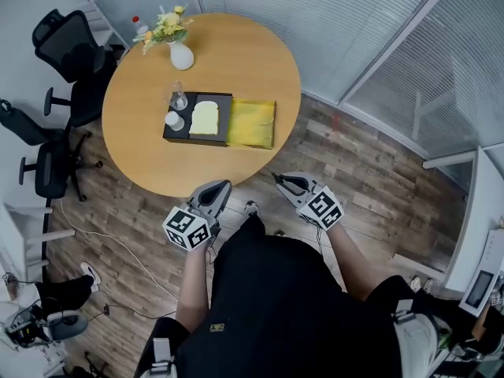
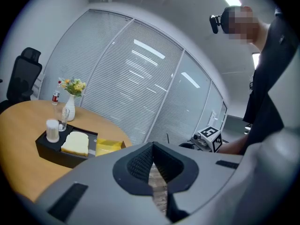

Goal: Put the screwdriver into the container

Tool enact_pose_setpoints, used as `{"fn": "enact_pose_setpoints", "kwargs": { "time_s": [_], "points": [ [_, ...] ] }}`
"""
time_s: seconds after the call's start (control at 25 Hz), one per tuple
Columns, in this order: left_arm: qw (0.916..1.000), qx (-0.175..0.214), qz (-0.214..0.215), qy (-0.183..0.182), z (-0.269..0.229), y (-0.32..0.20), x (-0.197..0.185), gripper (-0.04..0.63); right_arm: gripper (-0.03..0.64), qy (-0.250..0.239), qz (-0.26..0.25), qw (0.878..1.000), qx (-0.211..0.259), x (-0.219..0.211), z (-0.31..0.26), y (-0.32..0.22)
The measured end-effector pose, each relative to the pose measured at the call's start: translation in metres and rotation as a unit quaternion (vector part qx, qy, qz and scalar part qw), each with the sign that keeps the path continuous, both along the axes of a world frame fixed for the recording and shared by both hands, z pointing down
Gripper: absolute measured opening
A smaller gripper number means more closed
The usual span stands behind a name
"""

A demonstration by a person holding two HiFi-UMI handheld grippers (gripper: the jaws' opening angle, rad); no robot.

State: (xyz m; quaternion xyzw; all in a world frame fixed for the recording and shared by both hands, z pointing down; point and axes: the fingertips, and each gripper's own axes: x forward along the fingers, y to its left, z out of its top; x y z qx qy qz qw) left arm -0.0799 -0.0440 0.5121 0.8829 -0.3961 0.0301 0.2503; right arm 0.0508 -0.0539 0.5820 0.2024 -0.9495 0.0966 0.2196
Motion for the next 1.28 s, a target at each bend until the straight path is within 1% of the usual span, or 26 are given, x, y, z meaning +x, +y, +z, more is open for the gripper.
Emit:
{"fn": "enact_pose_setpoints", "kwargs": {
  "time_s": [0.4,0.84,1.16,1.28],
  "points": [
    [0.9996,-0.002,0.029,0.007,0.006,-0.042,-0.021,0.005,0.061,0.011,0.027,1.000,-0.009,-0.022,0.007,-0.033],
    [0.9985,0.006,0.053,0.011,0.010,-0.075,-0.045,0.005,0.061,0.015,0.050,0.999,-0.002,-0.046,0.013,-0.059],
    [0.9988,0.006,0.048,0.012,0.011,-0.077,-0.056,0.005,0.061,0.024,0.047,0.999,-0.004,-0.051,0.019,-0.066],
    [0.9994,0.006,0.035,0.008,0.012,-0.078,-0.065,0.005,0.061,0.036,0.041,0.998,-0.004,-0.053,0.023,-0.075]
  ]
}}
